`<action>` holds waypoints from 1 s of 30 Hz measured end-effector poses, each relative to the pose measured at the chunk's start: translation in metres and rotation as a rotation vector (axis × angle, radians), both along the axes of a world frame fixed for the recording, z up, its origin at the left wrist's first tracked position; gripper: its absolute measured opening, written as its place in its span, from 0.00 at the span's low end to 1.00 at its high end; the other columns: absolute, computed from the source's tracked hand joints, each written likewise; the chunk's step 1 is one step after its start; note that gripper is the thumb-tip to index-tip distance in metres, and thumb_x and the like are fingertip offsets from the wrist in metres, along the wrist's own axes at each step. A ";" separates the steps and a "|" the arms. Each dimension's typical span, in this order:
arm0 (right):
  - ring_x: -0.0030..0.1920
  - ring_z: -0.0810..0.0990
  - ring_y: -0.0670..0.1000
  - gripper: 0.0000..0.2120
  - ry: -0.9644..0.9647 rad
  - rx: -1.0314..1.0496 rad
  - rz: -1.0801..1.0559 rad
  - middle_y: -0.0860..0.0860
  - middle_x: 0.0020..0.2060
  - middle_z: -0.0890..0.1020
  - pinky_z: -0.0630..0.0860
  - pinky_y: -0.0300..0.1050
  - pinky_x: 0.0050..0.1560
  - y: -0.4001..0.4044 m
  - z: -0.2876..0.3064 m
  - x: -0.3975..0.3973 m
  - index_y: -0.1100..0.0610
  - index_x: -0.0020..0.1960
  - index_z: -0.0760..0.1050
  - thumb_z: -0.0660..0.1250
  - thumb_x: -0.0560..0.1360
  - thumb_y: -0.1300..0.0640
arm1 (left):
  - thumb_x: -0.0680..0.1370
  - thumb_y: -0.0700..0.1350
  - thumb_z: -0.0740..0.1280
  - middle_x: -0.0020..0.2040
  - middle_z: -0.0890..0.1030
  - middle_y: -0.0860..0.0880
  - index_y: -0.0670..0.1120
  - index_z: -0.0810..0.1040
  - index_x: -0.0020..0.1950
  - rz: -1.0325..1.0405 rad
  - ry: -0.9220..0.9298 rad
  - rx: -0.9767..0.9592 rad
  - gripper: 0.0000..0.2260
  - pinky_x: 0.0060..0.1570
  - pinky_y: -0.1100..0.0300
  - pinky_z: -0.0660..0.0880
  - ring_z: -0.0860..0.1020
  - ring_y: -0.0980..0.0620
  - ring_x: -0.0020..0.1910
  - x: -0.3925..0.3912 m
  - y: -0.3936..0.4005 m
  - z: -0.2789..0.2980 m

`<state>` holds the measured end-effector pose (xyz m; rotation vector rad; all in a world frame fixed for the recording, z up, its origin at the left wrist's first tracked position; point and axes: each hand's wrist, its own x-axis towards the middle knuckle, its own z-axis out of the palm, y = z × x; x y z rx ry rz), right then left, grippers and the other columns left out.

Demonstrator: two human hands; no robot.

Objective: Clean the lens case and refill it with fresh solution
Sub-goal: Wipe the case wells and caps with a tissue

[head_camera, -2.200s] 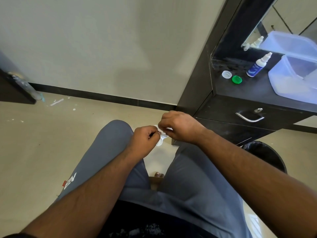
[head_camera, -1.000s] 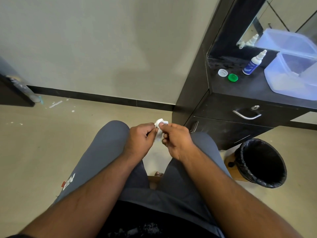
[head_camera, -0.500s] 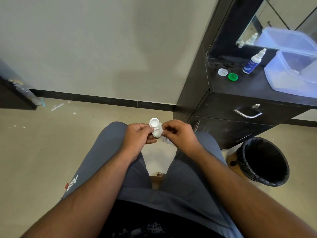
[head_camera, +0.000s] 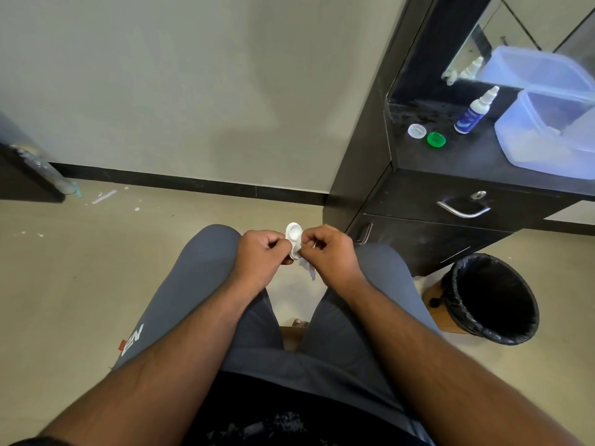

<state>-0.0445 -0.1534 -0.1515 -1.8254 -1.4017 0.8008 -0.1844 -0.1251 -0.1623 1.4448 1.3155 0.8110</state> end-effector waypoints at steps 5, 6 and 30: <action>0.42 0.76 0.47 0.01 0.052 -0.014 -0.053 0.48 0.40 0.78 0.75 0.37 0.41 -0.001 -0.005 -0.010 0.58 0.43 0.80 0.71 0.72 0.60 | 0.76 0.42 0.68 0.35 0.83 0.43 0.40 0.85 0.41 0.015 0.014 0.088 0.08 0.41 0.44 0.81 0.82 0.44 0.36 -0.001 -0.002 -0.001; 0.42 0.77 0.48 0.02 0.059 -0.028 -0.059 0.49 0.40 0.79 0.76 0.39 0.42 0.000 -0.005 -0.010 0.59 0.43 0.79 0.71 0.72 0.60 | 0.76 0.42 0.68 0.35 0.83 0.44 0.40 0.85 0.41 0.012 0.018 0.099 0.08 0.40 0.44 0.81 0.82 0.45 0.36 -0.001 -0.002 -0.001; 0.38 0.75 0.53 0.05 -0.814 0.274 0.398 0.54 0.39 0.79 0.69 0.44 0.38 0.011 0.010 0.023 0.58 0.47 0.79 0.69 0.71 0.62 | 0.72 0.41 0.74 0.49 0.81 0.55 0.55 0.75 0.65 -0.244 0.212 0.141 0.23 0.47 0.63 0.78 0.80 0.56 0.45 -0.010 0.001 0.008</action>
